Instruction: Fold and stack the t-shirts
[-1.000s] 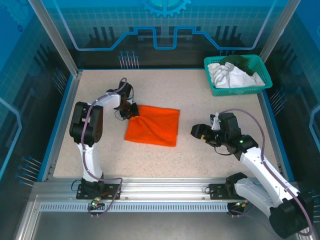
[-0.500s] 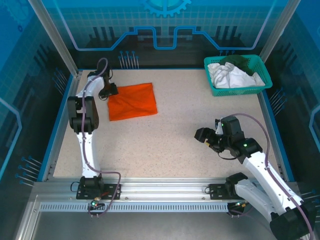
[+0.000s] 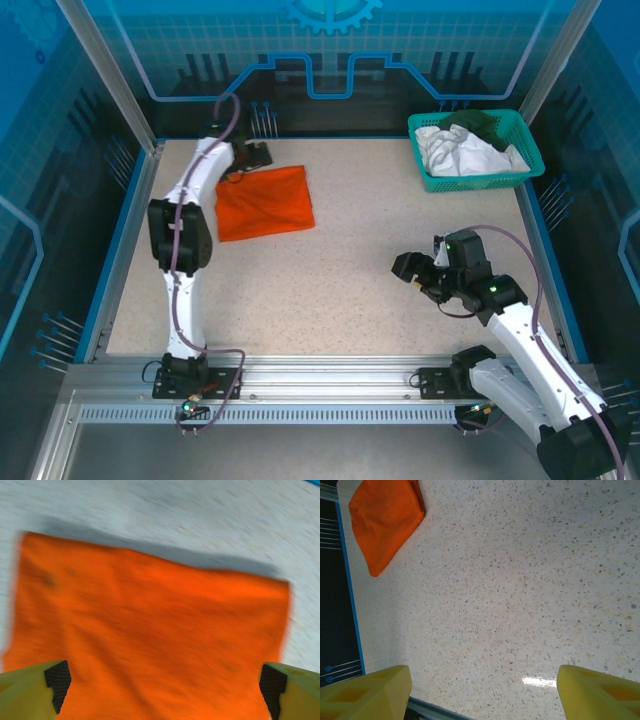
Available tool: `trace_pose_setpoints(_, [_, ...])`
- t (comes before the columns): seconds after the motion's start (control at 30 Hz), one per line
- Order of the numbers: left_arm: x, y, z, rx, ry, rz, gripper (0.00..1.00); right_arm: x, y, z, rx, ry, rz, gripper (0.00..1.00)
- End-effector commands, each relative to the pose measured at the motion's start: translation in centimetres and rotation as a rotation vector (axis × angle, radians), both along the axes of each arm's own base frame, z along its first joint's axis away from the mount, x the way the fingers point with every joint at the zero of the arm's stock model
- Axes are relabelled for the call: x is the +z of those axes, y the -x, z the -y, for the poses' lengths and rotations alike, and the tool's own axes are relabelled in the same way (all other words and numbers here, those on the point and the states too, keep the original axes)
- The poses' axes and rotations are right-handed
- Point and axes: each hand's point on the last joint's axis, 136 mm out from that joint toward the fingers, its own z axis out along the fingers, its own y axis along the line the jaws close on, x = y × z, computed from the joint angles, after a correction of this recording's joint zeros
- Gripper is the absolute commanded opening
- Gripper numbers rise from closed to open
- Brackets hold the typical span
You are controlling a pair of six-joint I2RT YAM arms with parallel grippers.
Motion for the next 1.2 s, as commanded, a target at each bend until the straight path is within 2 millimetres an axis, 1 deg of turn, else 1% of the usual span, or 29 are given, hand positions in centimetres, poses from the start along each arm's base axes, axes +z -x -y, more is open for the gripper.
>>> trace_pose_setpoints(0.0, [-3.9,1.6,1.5,0.035,-0.004,-0.125,0.99,-0.1,0.2,0.1,0.023,-0.007,0.004,0.78])
trace_pose_setpoints(0.17, [-7.4,3.1,1.3,0.058,-0.027,-0.233,0.99,-0.4,0.9,0.6,0.013,-0.014,0.006,0.78])
trace_pose_setpoints(0.4, [-12.6,6.1,0.4,0.069,-0.082,-0.402,0.99,-1.3,1.9,1.4,-0.034,-0.036,0.002,0.8])
trace_pose_setpoints(0.47, [-13.5,6.5,-0.2,0.057,-0.119,-0.43,0.99,-1.3,2.0,1.4,-0.036,-0.038,0.0,0.8])
trace_pose_setpoints(0.53, [-14.2,6.4,-0.4,0.036,-0.118,-0.444,0.95,-1.2,2.0,1.4,-0.038,-0.037,-0.001,0.8])
trace_pose_setpoints(0.6, [-14.2,6.0,-0.5,0.044,-0.102,-0.435,0.93,-1.0,2.0,1.5,-0.033,-0.032,-0.003,0.8])
trace_pose_setpoints(0.73, [-13.9,5.3,-0.5,0.02,-0.106,-0.447,0.8,-0.4,2.2,1.5,-0.027,-0.023,-0.004,0.8])
trace_pose_setpoints(0.87, [-13.3,5.2,-0.8,0.006,-0.111,-0.463,0.75,0.0,2.2,1.7,-0.027,-0.012,-0.002,0.8])
trace_pose_setpoints(0.97, [-12.6,5.5,-1.7,0.002,-0.14,-0.469,0.82,0.2,2.1,1.7,-0.029,-0.012,-0.002,0.8])
trace_pose_setpoints(1.03, [-12.8,5.8,-2.1,0.009,-0.118,-0.484,0.85,0.2,2.0,1.7,-0.028,-0.01,0.001,0.8])
trace_pose_setpoints(1.07, [-12.9,5.9,-2.3,0.008,-0.107,-0.489,0.9,0.3,1.9,1.7,-0.028,-0.01,0.002,0.8])
trace_pose_setpoints(1.17, [-13.0,6.0,-3.3,0.013,-0.086,-0.495,0.92,0.2,1.6,1.6,-0.029,-0.017,-0.002,0.8])
